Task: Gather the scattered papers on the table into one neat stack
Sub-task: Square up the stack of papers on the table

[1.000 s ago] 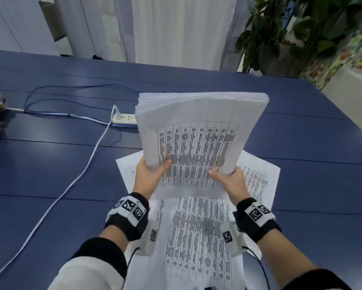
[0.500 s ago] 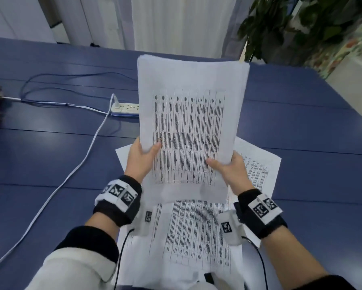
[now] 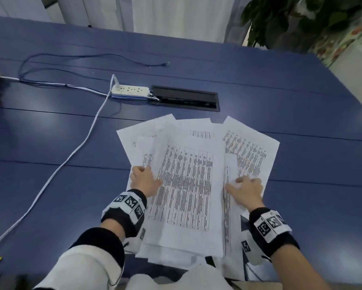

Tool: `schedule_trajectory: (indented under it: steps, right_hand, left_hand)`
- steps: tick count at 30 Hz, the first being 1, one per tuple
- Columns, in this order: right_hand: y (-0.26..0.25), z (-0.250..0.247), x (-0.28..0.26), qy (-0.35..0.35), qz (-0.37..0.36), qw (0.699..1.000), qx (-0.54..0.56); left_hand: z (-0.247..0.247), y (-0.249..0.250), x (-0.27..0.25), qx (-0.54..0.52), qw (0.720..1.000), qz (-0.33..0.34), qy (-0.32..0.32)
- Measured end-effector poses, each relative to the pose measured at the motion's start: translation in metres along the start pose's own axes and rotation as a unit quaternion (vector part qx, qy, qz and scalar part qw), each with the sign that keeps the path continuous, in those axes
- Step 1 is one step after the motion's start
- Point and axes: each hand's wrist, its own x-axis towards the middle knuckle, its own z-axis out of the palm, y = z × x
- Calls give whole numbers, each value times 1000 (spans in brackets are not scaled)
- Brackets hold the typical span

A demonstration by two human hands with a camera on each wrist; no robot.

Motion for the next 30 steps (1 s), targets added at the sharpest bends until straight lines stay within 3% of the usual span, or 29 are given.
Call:
schedule_trajectory:
  steps: [7,12,17,22,24,26,28,30]
  right_hand:
    - [-16,14,17,-33,38,991,125]
    - [-15,18,15,-17,33,979,201]
    - [-8,18,13,-5,50,955,292]
    - [-7,9,22,25,30,975,219]
    - [2,-1,35,99,85,984,121]
    - [13,-15,46,151,167,972,66]
    - [19,-29,54,160,227,958,70]
    - [20,-38,66,153,232,957,89]
  left_hand:
    - [5,6,-8,12,998,16,-53]
    - [8,4,-14,-54,997,31,-39]
    - [0,2,-14,-201,977,72,-19]
    - [-8,-1,-2,-283,954,62,-75]
    - [-4,-1,1,-331,941,15,-75]
    - [1,-4,6,-347,934,-33,-77]
    - [-1,-4,9,-367,925,-43,-92]
    - [-2,-5,14,-390,915,-40,-100]
